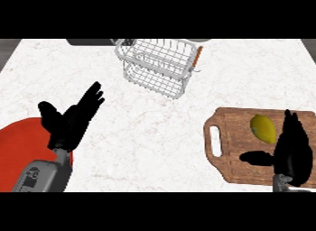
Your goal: Pick the lemon from the cutting board and place it in the tiered basket
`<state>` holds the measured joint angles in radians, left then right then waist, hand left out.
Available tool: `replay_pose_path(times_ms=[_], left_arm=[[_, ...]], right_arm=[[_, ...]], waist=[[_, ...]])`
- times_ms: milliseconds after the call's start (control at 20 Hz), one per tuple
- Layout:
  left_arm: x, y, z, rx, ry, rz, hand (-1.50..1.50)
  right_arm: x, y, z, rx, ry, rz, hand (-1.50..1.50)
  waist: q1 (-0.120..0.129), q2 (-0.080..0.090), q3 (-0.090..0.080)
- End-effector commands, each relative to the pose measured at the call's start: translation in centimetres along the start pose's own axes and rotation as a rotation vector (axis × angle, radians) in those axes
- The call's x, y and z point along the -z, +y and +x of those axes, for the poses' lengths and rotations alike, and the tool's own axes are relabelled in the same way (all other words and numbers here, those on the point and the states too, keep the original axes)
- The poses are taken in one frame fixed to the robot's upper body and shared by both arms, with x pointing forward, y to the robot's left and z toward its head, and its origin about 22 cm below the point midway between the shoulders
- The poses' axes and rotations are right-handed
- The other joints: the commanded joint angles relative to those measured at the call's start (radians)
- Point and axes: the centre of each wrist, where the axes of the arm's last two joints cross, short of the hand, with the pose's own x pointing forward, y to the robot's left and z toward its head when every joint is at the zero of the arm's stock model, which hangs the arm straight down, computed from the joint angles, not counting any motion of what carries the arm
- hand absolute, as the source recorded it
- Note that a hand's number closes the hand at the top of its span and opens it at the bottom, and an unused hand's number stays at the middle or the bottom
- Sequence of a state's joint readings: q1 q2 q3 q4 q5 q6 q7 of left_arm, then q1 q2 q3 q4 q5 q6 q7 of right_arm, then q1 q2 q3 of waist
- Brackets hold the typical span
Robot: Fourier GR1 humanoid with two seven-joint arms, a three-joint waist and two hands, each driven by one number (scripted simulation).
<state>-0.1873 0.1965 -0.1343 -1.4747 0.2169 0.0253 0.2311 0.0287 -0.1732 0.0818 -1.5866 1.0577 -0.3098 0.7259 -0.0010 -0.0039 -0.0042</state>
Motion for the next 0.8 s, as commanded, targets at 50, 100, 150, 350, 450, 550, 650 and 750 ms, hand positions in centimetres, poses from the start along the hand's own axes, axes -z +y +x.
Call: replay_pose_path(times_ms=[50, 100, 150, 350, 450, 550, 650, 750], left_arm=[[0.4, -0.2, -0.4, -0.003, -0.014, 0.001, 0.00], [0.8, 0.1, -1.6, -0.008, 0.000, -0.018, 0.00], [1.1, -1.1, -0.2, -0.003, -0.020, 0.009, 0.00], [0.8, -0.2, 0.5, 0.011, -0.016, -0.003, 0.00], [-0.3, -0.5, -2.0, 0.003, -0.002, 0.009, 0.00], [-1.6, -1.0, 0.9, 0.007, 0.003, -0.018, 0.00], [-1.0, -0.2, 0.0, 0.007, 0.002, 0.004, 0.00], [-0.5, -0.7, -0.6, -0.006, -0.008, -0.009, 0.00]], right_arm=[[1.8, 0.3, 0.9, 0.018, 0.030, 0.006, -1.50], [3.0, 0.5, -0.9, 0.025, 0.030, 0.012, -1.50], [0.7, 0.7, -3.2, 0.001, 0.027, 0.017, -1.50], [2.6, 3.0, -2.1, 0.000, 0.008, 0.024, -1.50], [3.8, 2.5, -0.4, -0.002, 0.024, 0.023, -1.50], [3.1, 3.9, -2.2, -0.009, 0.002, 0.022, -1.50], [2.5, 4.0, -0.1, -0.008, -0.040, 0.072, -1.50], [2.9, 4.4, -1.6, 0.017, -0.088, 0.109, 1.50]], waist=[[0.001, 0.004, 0.004], [0.000, 0.005, 0.004], [-0.003, 0.004, 0.004], [0.002, 0.004, 0.004], [0.004, 0.004, 0.004], [0.008, 0.003, 0.005], [0.006, 0.004, 0.004], [0.005, 0.005, 0.005]])
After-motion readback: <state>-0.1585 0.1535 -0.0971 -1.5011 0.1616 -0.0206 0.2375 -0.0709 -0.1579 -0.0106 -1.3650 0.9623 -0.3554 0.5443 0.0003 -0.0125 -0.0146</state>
